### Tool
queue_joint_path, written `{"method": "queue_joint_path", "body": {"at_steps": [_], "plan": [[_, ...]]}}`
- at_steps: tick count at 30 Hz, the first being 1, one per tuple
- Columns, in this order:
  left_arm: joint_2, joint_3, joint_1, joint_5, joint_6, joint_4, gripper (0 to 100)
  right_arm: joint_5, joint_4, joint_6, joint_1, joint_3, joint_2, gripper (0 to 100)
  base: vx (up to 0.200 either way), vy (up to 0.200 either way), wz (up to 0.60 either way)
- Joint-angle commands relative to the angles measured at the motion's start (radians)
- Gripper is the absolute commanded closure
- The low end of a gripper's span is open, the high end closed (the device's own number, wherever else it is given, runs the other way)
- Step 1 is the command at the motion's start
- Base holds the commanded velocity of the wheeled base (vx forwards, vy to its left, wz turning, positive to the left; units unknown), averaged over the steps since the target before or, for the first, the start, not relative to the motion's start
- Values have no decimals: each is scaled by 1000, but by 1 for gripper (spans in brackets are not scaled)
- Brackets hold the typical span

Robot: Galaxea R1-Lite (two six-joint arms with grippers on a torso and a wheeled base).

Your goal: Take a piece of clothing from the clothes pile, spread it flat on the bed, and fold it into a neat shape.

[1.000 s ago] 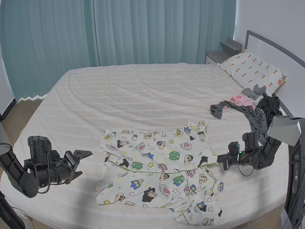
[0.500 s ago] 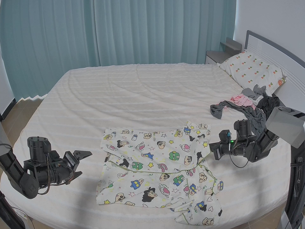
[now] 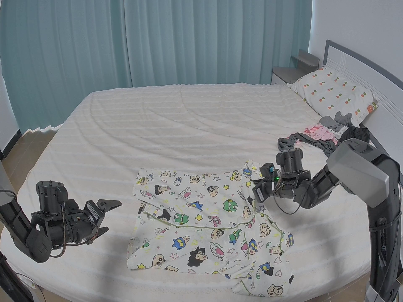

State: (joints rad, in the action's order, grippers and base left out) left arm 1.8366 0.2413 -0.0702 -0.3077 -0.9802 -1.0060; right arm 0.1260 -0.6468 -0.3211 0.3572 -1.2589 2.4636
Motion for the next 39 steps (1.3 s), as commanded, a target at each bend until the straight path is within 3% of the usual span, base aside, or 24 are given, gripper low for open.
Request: {"method": "queue_joint_path", "body": {"at_steps": [1,8,11,13,16,17,21,27,33,39], "plan": [[4,0,0,-1,0,0,0,-28,-2,8,46,-31,54,0,0,0,0],[13,-5,-2,-1,-2,0,0,-52,1,117,103,-54,61,0,0,0,0],[20,-7,-2,-1,0,0,0,-117,4,206,106,-57,60,0,0,0,0],[20,-7,-2,-1,0,0,0,-158,16,312,111,-56,46,0,0,0,0],[18,-7,-2,-1,0,0,0,-164,19,343,112,-57,38,0,0,0,0],[18,-8,-2,-1,0,0,0,-169,19,395,106,-53,31,0,0,0,0],[18,-20,-2,-1,0,-3,0,-264,13,522,97,-33,37,0,0,0,0],[23,-34,-2,-1,-2,-37,0,-295,16,731,88,81,-64,0,0,0,0],[27,-34,-3,-2,0,-39,0,-285,-33,818,40,259,-157,0,0,0,0],[27,-40,-3,-2,0,-39,0,-289,-114,826,-20,328,-178,0,0,0,0]]}}
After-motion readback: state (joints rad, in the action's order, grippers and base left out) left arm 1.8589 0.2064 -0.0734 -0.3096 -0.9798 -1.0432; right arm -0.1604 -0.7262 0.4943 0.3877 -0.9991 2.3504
